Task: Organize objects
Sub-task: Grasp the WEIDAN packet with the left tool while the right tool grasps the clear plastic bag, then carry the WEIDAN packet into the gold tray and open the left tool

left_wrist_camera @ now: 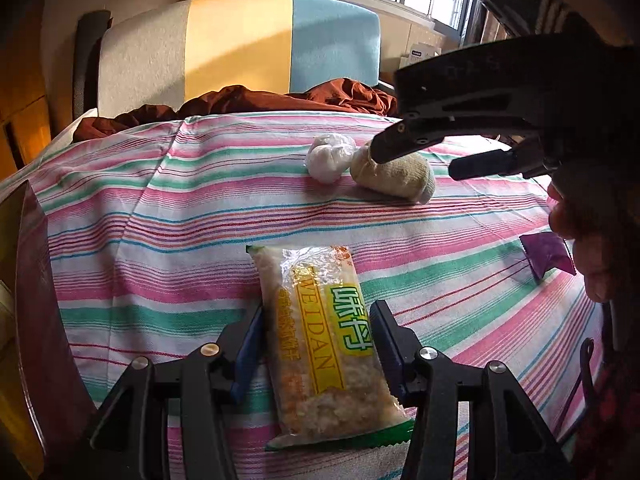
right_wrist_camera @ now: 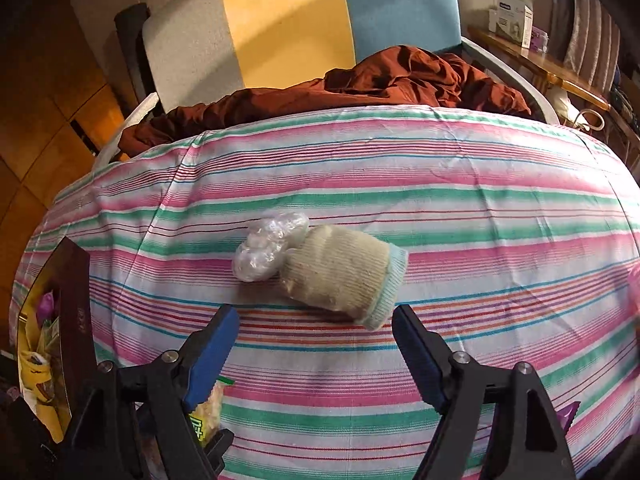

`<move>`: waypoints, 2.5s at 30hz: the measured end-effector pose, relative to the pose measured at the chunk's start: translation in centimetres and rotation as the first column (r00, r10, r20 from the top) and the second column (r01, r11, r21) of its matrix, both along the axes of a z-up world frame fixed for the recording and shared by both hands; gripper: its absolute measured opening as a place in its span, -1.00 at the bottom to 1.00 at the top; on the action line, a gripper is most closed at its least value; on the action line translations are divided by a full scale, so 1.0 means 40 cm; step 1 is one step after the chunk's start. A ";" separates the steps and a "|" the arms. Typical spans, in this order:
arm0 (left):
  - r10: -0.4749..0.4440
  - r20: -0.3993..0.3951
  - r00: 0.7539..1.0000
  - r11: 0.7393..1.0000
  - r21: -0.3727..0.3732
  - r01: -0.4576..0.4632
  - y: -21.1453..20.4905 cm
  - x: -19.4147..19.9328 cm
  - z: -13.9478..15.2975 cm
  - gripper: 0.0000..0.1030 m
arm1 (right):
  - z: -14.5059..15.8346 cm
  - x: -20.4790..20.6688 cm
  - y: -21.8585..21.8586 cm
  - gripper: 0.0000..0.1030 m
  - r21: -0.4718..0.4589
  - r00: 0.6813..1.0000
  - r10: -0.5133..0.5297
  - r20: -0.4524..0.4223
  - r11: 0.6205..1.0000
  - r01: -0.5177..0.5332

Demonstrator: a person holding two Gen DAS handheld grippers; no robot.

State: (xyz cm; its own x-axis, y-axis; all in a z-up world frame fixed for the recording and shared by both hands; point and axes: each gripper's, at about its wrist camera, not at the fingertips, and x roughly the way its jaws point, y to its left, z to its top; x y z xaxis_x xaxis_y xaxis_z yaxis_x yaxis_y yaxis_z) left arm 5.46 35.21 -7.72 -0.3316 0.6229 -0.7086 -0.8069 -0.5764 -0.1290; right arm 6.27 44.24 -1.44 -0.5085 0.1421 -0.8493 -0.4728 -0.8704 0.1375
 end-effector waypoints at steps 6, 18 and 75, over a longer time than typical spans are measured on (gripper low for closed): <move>-0.008 0.014 1.000 1.000 0.013 0.008 -0.002 -0.002 0.000 0.08 | 0.001 -0.174 -0.031 0.47 0.092 0.993 0.086 0.078 0.991 -0.093; -0.020 0.035 0.999 0.999 0.031 0.019 -0.008 0.000 0.000 0.15 | -0.106 -0.162 -0.079 -0.16 0.167 0.919 0.235 0.316 0.940 -0.298; 0.141 0.053 0.989 0.988 0.058 -0.144 -0.233 -0.063 0.174 -0.12 | -0.156 -0.025 -0.005 -0.30 0.185 0.943 0.231 0.239 0.943 -0.278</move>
State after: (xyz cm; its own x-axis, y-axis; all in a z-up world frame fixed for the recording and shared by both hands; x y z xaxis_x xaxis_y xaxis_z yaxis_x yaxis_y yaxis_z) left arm 2.95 25.88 -0.75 -0.3864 0.6145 -0.6878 -0.7090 -0.6748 -0.2046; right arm 5.29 44.02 -7.67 -0.3645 0.2207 -0.9047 -0.2291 -0.9629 -0.1426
